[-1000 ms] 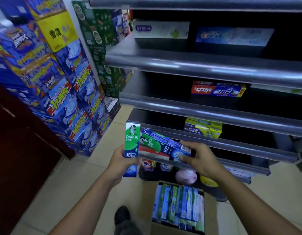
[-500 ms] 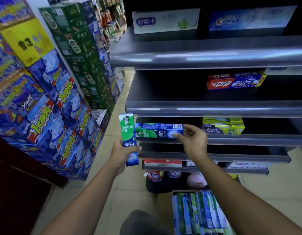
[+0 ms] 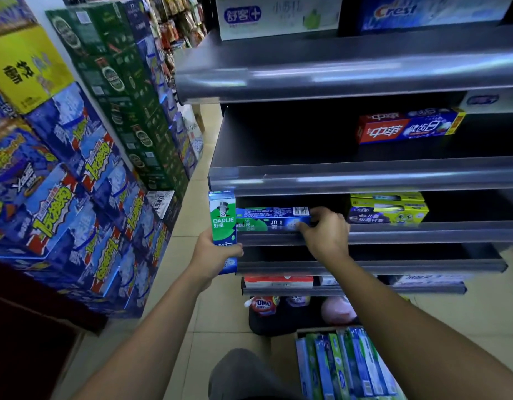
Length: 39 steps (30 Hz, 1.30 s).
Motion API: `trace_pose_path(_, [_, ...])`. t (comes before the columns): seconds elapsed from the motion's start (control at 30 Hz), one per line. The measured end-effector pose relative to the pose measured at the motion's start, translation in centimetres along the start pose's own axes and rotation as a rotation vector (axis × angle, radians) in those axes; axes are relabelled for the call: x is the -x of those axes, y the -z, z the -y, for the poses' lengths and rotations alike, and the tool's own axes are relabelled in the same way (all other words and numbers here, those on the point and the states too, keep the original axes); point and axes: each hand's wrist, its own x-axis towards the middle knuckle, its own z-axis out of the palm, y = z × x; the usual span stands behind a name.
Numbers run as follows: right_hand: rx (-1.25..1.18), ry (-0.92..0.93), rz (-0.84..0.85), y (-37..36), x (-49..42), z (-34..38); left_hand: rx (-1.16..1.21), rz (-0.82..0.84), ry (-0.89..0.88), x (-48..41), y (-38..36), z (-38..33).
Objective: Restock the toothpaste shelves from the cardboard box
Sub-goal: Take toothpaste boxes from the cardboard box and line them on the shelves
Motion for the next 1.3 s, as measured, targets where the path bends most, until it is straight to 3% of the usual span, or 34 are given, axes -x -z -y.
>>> trace_pose_path(0.17, [-0.088, -0.047, 0.054, 0.8, 0.6, -0.2, 0.017, -0.007, -0.005, 0.8, -0.1, 0.7])
trace_pose_path(0.3, [-0.179, 0.115, -0.059, 3.1, 4.2, -0.2, 0.218, -0.117, 0.041, 4.0, -0.7, 0.7])
trace_pose_path(0.37, [-0.36, 0.098, 0.117, 3.8, 6.6, 0.2, 0.388, -0.135, 0.059, 5.8, -1.5, 0.0])
trace_pose_path(0.47, [-0.591, 0.013, 0.635, 4.3, 9.9, 1.4, 0.656, -0.037, 0.092, 8.0, -3.3, -1.3])
trace_pose_path(0.53, [-0.622, -0.009, 0.755, 4.1, 11.4, 2.1, 0.784, 0.013, 0.141, 9.1, -4.6, -2.2])
trace_pose_path(0.73, [-0.773, -0.137, 0.601, 5.3, 10.8, 1.7, 0.747, 0.084, 0.091, 10.3, -6.0, -3.7])
trace_pose_path(0.87, [-0.766, -0.11, 0.554, 7.8, 8.3, 0.0, 0.756, -0.035, 0.033, 9.0, -2.6, -3.4])
trace_pose_path(1.1, [-0.724, -0.107, 0.319, 8.3, 3.8, 0.3, 0.27, -0.072, -0.077, 5.5, -0.8, -3.9])
trace_pose_path(1.3, [-0.687, -0.123, 0.096, 5.2, 0.4, 1.7, 0.089, -0.186, -0.152, 0.7, -0.7, -4.5])
